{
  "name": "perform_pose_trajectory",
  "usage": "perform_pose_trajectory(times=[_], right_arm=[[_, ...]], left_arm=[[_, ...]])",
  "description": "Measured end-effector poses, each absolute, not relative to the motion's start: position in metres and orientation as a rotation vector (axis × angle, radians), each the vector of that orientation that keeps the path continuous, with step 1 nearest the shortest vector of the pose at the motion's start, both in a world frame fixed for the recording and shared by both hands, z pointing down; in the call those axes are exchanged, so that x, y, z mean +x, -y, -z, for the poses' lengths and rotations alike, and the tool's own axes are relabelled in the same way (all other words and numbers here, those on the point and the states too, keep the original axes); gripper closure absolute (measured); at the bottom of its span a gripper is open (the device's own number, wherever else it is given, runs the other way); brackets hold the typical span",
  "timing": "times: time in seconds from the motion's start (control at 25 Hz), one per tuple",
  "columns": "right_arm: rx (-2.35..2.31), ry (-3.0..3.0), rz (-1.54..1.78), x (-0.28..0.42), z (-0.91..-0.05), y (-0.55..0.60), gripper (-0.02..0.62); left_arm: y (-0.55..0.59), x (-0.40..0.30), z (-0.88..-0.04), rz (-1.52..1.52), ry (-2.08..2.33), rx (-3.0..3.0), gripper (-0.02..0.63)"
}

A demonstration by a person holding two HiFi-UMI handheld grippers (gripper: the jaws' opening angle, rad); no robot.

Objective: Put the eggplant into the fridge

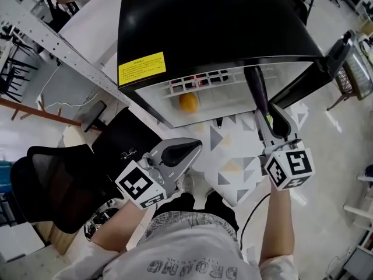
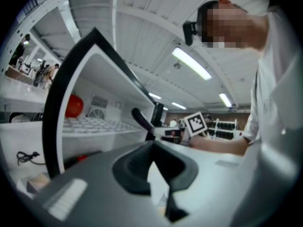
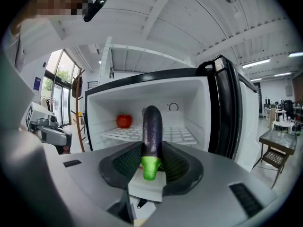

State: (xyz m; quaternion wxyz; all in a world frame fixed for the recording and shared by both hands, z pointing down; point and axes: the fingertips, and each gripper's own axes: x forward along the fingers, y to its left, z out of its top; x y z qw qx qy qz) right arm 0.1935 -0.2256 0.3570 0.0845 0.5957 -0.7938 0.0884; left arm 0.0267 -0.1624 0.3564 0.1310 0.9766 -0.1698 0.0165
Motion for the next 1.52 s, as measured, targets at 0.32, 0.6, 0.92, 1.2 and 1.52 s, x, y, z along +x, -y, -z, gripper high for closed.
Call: perform_pose_trajectory(times=[0.32, 0.6, 0.92, 1.2, 1.52], right_arm=[[1.801, 2.306, -0.172, 0.215, -0.352, 0.258, 0.472], [1.829, 2.186, -0.032, 0.22, -0.351, 0.286, 0.472], [1.865, 2.069, 0.056, 0.226, -0.356, 0.313, 0.472], [1.911, 2.015, 0.086, 0.231, -0.355, 0.325, 0.472], [1.935, 1.962, 0.098, 0.228, -0.36, 0.341, 0.472]], left_arm=[[0.164, 0.041, -0.364, -0.082, 0.516, 2.826, 0.6], [0.169, 0.043, -0.37, -0.098, 0.531, 2.813, 0.6], [0.173, 0.044, -0.379, -0.111, 0.511, 2.8, 0.6], [0.177, 0.043, -0.385, -0.129, 0.495, 2.808, 0.6], [0.184, 0.04, -0.391, -0.117, 0.473, 2.79, 0.6]])
